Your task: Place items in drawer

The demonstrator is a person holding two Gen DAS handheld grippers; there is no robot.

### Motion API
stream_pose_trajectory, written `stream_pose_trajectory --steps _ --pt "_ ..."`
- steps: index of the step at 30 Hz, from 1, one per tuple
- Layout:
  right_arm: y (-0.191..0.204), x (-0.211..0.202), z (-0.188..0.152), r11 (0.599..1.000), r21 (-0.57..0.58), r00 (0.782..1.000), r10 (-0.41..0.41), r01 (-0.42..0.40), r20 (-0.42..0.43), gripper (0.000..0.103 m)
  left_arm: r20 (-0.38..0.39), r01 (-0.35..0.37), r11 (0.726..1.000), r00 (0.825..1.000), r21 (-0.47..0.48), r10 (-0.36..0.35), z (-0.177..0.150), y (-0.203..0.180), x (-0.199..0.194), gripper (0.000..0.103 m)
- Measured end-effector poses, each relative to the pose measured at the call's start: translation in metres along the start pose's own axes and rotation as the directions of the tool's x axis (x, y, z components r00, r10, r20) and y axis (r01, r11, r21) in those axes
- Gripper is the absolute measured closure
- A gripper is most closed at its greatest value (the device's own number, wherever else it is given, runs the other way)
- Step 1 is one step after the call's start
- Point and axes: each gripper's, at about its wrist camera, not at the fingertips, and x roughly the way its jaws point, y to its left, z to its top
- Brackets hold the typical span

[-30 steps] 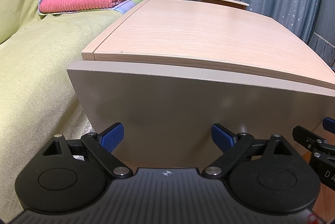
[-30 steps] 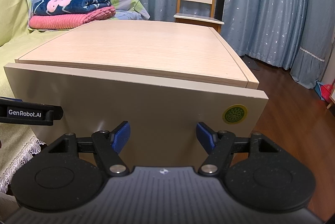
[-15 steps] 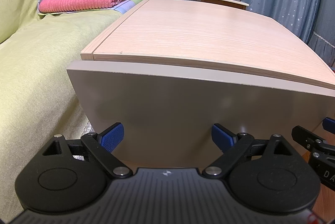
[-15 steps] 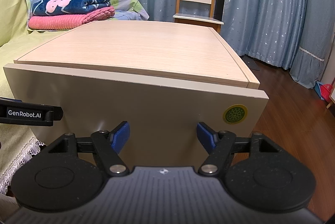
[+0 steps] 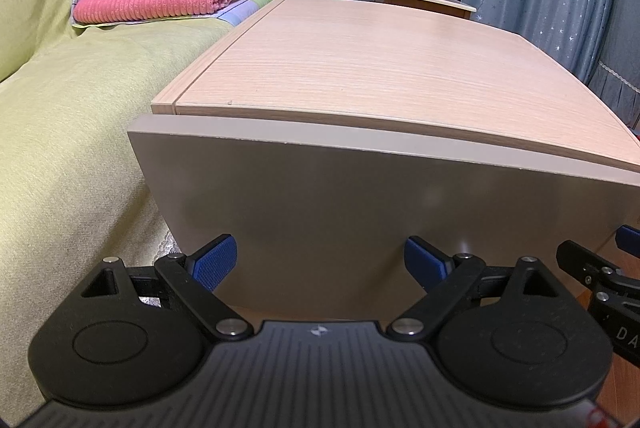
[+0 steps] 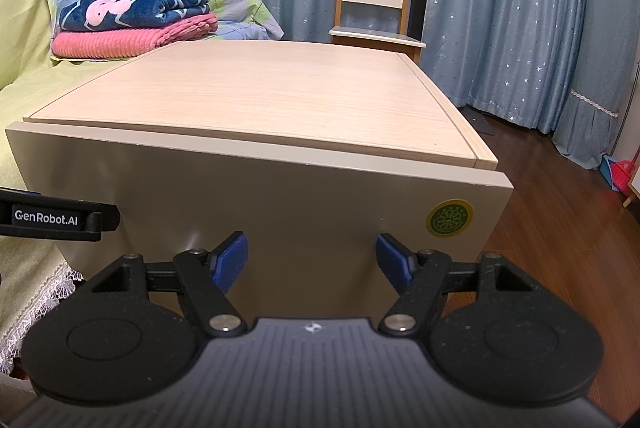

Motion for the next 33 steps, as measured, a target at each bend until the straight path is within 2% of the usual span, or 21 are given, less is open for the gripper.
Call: stream_pose_trajectory --steps 6,12,20,24,27,30,33 --pt "0.001 0.003 0.002 1.0 0.006 1.0 -0.001 0.001 0.0 0.035 0.003 0.0 1.0 1.0 -0.003 0.0 0.002 -0.001 0.004 0.01" --pt "0.004 0.005 0.005 1.0 0.021 1.0 -0.008 0.009 -0.007 0.029 0.001 -0.001 1.0 1.0 -0.002 0.001 0.004 0.0 0.006 0.008" --pt "-0.005 -0.001 0.022 0.995 0.101 0.991 0.034 -0.02 -0.132 0.029 -0.017 0.006 1.0 1.0 -0.01 -0.007 0.009 0.003 0.005 0.009" --pt "-0.009 -0.004 0.031 0.989 0.143 0.979 0.06 -0.032 -0.196 0.02 -0.078 0.027 0.999 0.997 -0.032 -0.03 0.017 0.006 -0.007 0.009" --pt "-0.013 -0.007 0.038 0.984 0.175 0.967 0.082 -0.039 -0.242 0.009 -0.133 0.011 1.0 0.991 0.017 -0.009 0.032 0.0 -0.02 0.008" --pt "-0.018 -0.01 0.037 0.972 0.229 0.952 0.108 -0.041 -0.286 0.005 -0.143 -0.009 0.997 0.989 0.071 0.019 0.045 -0.009 -0.035 0.006" --pt "-0.016 -0.024 0.043 0.979 0.201 0.96 0.082 -0.028 -0.267 0.005 -0.149 -0.007 0.997 0.989 0.072 0.017 0.056 -0.014 -0.051 0.005"
